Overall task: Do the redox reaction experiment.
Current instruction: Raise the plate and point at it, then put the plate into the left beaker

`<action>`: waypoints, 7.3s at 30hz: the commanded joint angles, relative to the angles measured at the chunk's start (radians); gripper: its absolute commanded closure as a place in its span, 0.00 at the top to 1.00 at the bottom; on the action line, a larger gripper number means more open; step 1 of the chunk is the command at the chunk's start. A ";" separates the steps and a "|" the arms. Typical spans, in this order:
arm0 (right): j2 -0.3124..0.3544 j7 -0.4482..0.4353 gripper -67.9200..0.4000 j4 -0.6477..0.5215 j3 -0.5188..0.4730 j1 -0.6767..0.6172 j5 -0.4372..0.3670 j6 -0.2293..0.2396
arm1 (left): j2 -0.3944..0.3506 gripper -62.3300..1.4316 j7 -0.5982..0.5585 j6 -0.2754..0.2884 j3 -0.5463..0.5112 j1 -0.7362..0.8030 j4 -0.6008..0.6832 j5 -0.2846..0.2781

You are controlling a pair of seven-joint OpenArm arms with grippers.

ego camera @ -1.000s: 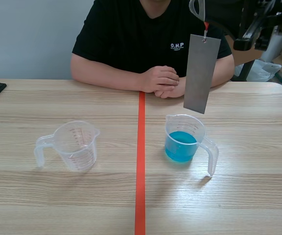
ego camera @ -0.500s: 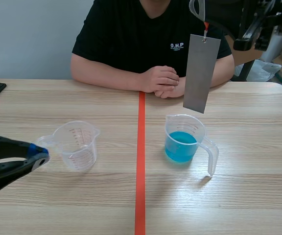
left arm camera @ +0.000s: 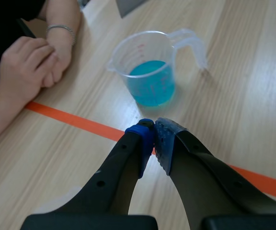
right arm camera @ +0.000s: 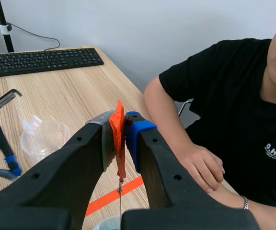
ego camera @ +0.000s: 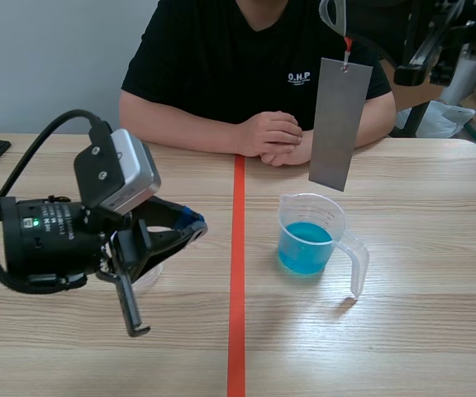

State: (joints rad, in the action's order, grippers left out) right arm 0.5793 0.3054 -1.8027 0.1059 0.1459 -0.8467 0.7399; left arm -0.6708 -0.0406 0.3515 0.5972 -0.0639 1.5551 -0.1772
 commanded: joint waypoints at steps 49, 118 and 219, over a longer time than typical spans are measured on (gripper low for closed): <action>0.013 0.004 0.03 -0.015 -0.013 0.015 -0.018 0.006 | 0.441 0.10 -0.116 0.103 0.111 -0.388 -0.497 0.171; 0.013 0.008 0.03 -0.015 -0.013 0.015 -0.018 0.006 | 0.467 0.10 -0.119 0.063 0.111 -0.385 -0.524 0.195; -0.576 0.089 0.03 0.273 0.491 0.406 0.304 0.006 | 0.410 0.10 -0.142 -0.181 -0.910 1.158 0.001 -0.156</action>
State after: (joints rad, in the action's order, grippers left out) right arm 0.0124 0.4091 -1.5269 0.5915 0.5228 -0.5335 0.7387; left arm -0.2661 -0.1684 0.1677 -0.3145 1.0966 1.5459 -0.3267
